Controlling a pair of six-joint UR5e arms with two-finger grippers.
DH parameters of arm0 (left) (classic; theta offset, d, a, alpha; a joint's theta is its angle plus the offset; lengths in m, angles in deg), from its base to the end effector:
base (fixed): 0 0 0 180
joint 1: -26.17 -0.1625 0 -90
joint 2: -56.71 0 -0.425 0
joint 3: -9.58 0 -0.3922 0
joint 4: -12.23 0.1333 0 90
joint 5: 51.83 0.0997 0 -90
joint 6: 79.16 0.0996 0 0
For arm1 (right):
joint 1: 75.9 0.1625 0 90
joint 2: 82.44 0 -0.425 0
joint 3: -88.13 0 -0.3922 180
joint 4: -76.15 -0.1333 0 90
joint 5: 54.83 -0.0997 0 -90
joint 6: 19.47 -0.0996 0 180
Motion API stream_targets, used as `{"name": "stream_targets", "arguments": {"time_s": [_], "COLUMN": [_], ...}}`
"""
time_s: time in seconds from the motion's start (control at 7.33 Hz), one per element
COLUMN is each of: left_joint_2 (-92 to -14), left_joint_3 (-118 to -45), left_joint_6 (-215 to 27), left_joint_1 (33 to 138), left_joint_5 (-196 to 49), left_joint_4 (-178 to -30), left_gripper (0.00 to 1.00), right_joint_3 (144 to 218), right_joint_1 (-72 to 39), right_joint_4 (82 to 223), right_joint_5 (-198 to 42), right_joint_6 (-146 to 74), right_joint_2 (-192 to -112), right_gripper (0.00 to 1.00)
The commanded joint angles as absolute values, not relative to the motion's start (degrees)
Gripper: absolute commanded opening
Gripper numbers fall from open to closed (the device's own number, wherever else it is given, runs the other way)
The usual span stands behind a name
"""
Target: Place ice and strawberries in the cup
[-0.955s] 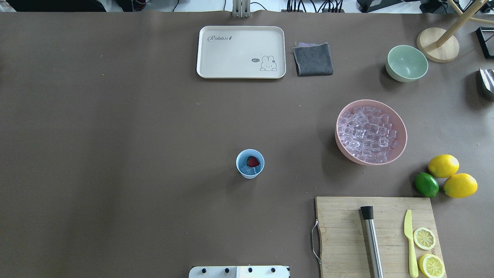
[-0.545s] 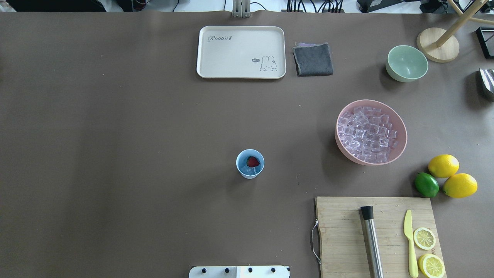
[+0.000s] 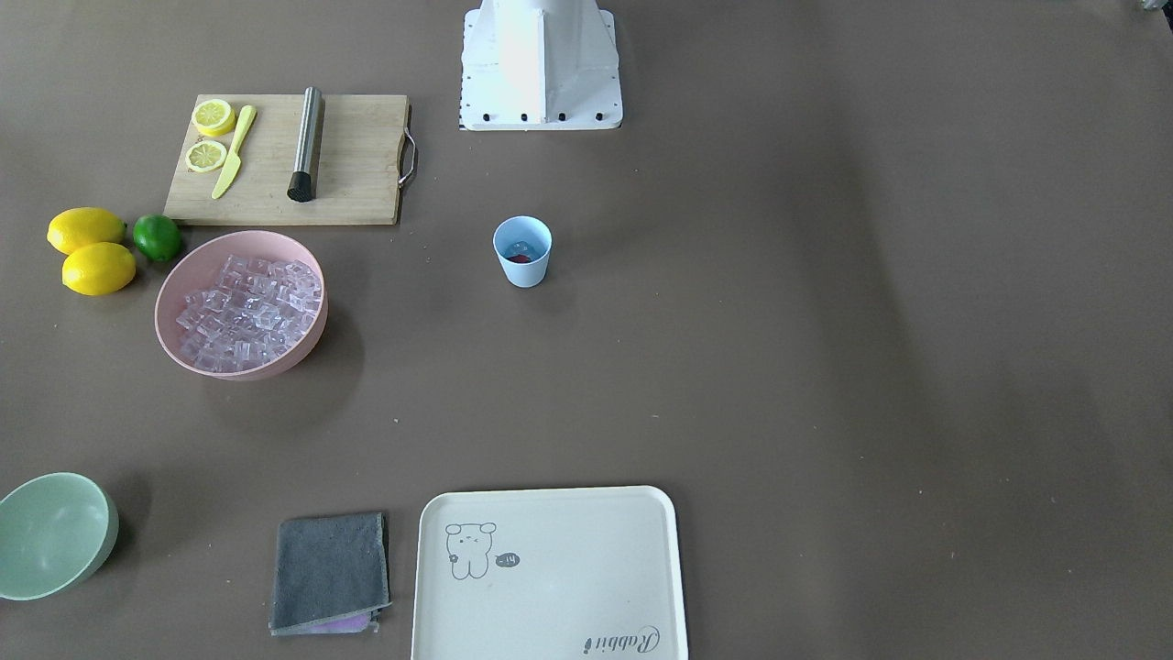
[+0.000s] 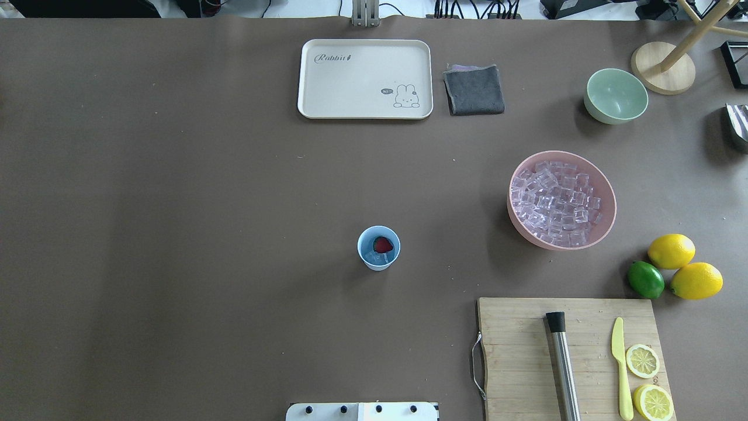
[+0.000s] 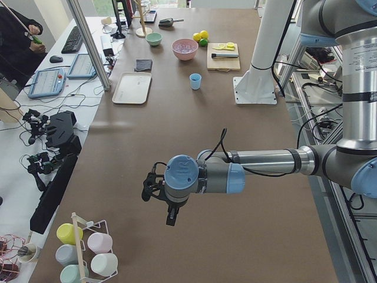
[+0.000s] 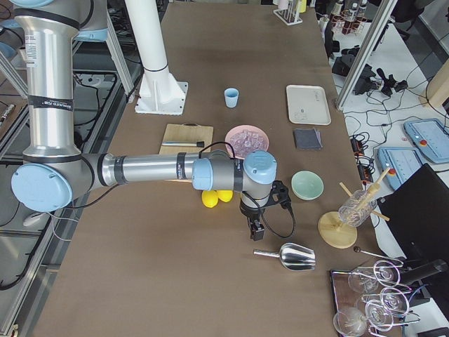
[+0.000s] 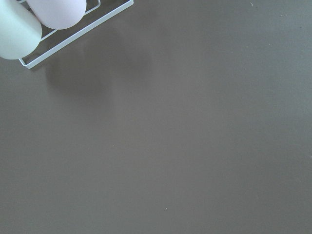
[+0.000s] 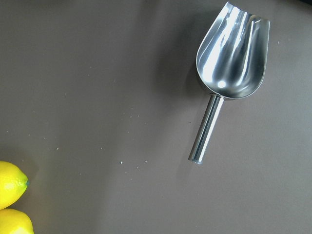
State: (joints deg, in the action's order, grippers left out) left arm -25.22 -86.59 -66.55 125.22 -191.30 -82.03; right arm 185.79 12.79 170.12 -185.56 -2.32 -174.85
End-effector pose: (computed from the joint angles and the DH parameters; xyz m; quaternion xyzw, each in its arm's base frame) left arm -0.1252 -0.4201 0.6569 0.0970 0.4074 0.0368 0.9074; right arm 0.0575 -0.4755 0.6245 0.0583 -0.3432 -0.1542 0.9247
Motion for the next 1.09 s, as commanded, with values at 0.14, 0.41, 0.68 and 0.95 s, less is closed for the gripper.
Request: {"name": "stream_targets", "arguments": {"time_s": [0.14, 0.41, 0.68, 0.95], "left_joint_2": [-25.21, -25.21, -25.21, -25.55], "left_joint_3": [-86.75, -87.53, -87.63, -87.54], "left_joint_6": [-66.59, -66.67, -66.67, -66.85], "left_joint_1": [125.22, 125.22, 125.22, 125.22], "left_joint_5": [-191.22, -191.22, -191.04, -190.96], "left_joint_4": [-82.17, -81.99, -81.90, -81.64], "left_gripper": [0.98, 0.98, 0.98, 0.98], "right_joint_3": [185.77, 185.69, 185.86, 185.68], "right_joint_1": [12.78, 12.78, 12.78, 12.78], "right_joint_4": [170.10, 170.10, 170.10, 170.10], "right_joint_5": [-185.52, -185.52, -185.52, -185.52], "right_joint_6": [-2.07, -1.98, -1.98, -2.07], "right_joint_2": [-175.25, -175.52, -175.69, -175.78], "right_gripper": [1.00, 1.00, 1.00, 1.00]}}
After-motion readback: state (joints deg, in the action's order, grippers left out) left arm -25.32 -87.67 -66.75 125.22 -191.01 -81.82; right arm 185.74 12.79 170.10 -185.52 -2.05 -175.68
